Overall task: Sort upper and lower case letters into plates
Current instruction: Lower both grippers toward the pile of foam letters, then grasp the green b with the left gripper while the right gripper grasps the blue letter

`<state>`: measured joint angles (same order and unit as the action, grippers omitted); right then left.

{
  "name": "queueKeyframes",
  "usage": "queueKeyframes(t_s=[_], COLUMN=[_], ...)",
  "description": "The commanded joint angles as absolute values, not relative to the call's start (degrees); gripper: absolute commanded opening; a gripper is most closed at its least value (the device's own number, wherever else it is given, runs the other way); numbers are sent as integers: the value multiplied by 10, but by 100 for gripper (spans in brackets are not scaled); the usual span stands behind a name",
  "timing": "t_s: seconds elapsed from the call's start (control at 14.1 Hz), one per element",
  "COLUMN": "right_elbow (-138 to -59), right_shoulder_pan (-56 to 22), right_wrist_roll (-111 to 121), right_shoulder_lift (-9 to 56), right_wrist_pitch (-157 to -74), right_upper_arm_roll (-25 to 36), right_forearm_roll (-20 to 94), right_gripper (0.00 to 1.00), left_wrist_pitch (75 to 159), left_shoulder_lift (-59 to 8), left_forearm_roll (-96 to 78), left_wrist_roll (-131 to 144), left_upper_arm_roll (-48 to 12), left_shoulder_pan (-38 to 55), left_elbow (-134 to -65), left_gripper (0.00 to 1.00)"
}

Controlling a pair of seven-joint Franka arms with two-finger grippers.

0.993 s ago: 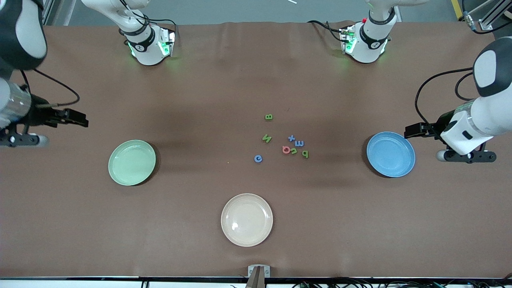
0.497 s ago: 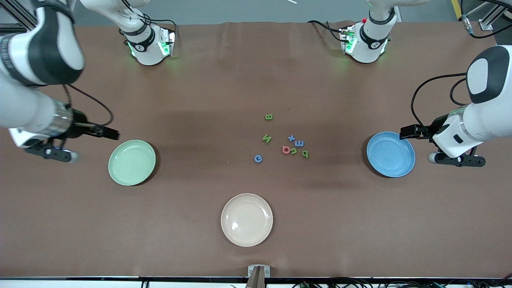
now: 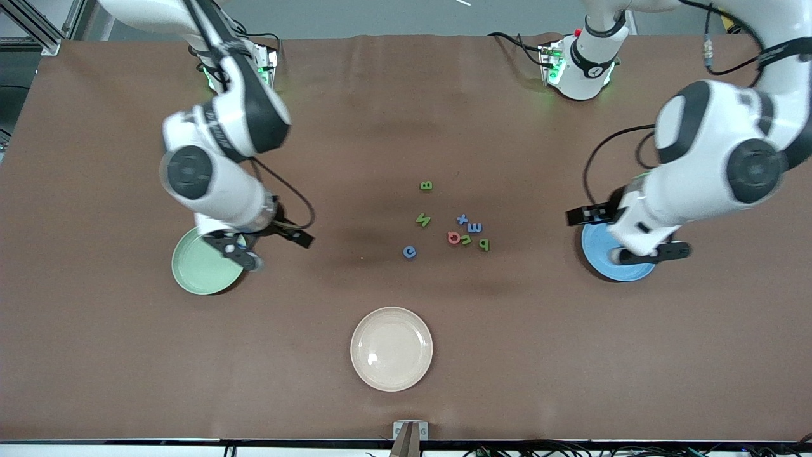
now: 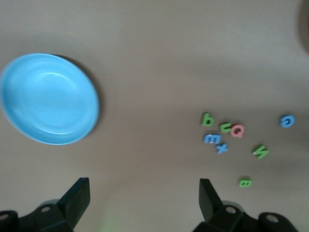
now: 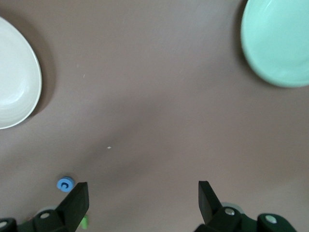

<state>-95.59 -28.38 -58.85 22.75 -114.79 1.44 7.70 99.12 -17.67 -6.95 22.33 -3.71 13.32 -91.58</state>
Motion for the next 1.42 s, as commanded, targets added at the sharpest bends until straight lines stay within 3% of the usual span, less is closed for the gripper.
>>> queueKeyframes(t_s=[0.0,0.35,1.14,1.35], right_elbow=[-950,-916,-760,-701], right_shoulder_pan=[-332,-384,-425,-435], right_wrist_roll=[-673,-783,-934,-972], right_shoulder_lift=[276,347,489,541], right_wrist_pitch=[-1201,-1250,-1274,-1273], right_upper_arm_roll=[23,24,26,27], right_forearm_roll=[75,72,38,3], right_gripper=[100,100,100,100], left_wrist_pitch=[1029,1173,1343,1346], left_shoulder_lift=[-216,-257,-302,-315], left_forearm_roll=[-73,-72,-37,-5], left_wrist_roll=[264,277,291,310], left_upper_arm_roll=[-33,-33,-31,-32], left_shoulder_pan=[172,216,264,267], left_elbow=[-911,-983,-1065,-1061], left_gripper=[99,83,82,81])
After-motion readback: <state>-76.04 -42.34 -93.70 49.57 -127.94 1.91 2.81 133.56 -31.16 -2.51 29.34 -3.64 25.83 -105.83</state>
